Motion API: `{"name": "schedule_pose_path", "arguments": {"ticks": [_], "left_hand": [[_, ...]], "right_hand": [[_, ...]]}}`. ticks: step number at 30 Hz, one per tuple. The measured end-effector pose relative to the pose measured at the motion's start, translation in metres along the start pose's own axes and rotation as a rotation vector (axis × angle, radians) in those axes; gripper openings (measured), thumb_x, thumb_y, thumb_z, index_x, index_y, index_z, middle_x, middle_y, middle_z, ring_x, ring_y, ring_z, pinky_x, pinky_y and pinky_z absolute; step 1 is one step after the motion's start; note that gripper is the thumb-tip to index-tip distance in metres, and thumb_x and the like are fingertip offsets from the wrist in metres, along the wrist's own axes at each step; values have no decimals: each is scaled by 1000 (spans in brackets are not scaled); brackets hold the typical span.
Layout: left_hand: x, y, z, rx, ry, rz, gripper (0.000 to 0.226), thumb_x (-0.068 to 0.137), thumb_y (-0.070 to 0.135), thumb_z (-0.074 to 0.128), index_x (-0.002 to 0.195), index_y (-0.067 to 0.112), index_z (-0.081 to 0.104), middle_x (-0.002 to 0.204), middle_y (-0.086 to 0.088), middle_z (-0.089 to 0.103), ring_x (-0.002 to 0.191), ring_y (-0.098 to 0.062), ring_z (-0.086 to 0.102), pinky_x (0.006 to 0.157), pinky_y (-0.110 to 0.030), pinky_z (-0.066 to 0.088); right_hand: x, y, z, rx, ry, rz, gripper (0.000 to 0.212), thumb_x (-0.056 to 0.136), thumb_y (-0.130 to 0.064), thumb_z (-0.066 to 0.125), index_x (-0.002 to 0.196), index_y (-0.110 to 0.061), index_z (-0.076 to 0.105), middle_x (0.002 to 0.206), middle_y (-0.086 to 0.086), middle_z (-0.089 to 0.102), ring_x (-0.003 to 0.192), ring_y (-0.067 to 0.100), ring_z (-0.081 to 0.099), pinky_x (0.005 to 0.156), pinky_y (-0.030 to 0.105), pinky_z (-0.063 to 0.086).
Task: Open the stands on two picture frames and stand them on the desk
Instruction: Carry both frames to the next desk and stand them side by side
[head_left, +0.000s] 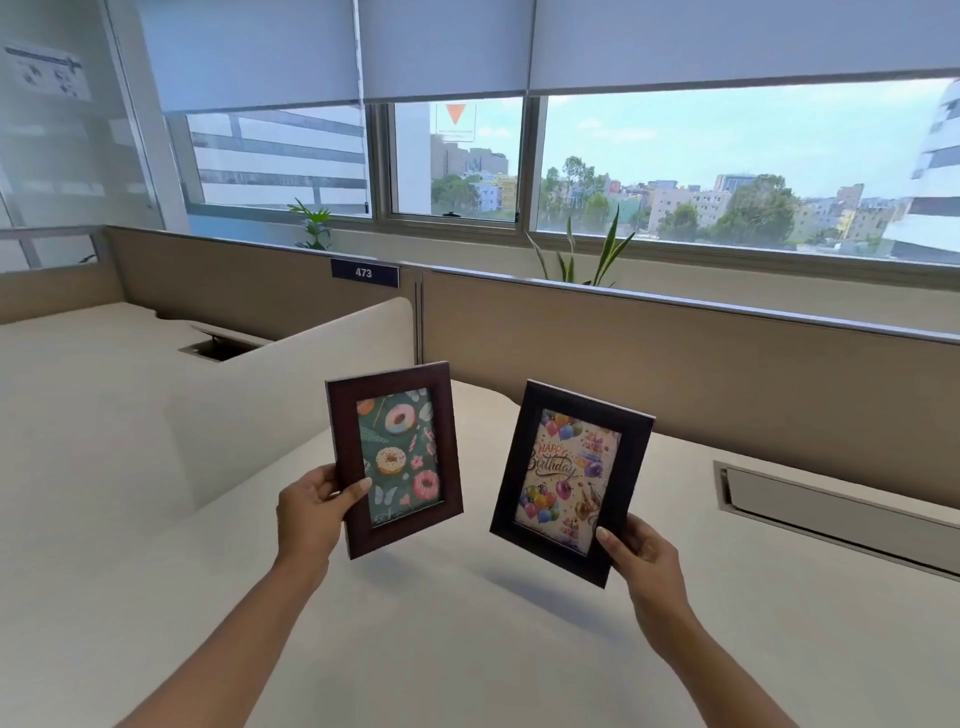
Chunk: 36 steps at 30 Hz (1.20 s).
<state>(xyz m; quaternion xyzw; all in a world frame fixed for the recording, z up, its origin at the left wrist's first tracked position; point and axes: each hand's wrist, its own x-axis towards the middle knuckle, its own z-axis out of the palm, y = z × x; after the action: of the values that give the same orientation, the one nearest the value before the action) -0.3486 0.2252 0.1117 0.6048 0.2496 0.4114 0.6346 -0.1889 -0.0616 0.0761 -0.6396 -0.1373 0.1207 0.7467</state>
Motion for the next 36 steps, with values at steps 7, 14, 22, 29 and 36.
{"name": "schedule_pose_path", "arguments": {"ticks": [7,14,22,29,36], "left_hand": [[85,-37,-22,5,13,-44,33,73,0,69,105,3,62,104,-14,67,91,-30,65,89,-46,50],[150,-67,-19,-13,47,-76,34,74,2,69,108,4,62,106,-13,66,91,-29,64,91,-48,50],[213,-94,-5,-39,52,-53,30,74,2,70,101,10,62,101,-11,67,87,-27,65,69,-28,59],[247,-117,12,-17,33,-30,29,72,2,71,95,17,62,95,-9,67,83,-25,65,65,-22,58],[253,-127,21,-15,74,23,28,71,2,72,94,15,63,92,-7,67,79,-20,64,57,-8,53]], "right_hand": [[54,17,71,-6,54,28,27,86,-6,56,113,-12,56,105,4,65,101,24,60,79,34,53],[118,31,123,-64,56,25,23,88,-8,54,108,-19,54,98,-6,63,98,18,59,69,22,53],[189,43,161,-68,66,17,28,88,-9,53,116,-14,53,109,3,62,103,22,58,85,37,53],[236,57,173,-83,78,13,24,89,-11,52,112,-16,53,108,1,61,103,21,57,89,42,51],[254,69,173,-83,71,4,23,88,-12,54,109,-21,52,104,-3,60,100,18,57,74,26,54]]}}
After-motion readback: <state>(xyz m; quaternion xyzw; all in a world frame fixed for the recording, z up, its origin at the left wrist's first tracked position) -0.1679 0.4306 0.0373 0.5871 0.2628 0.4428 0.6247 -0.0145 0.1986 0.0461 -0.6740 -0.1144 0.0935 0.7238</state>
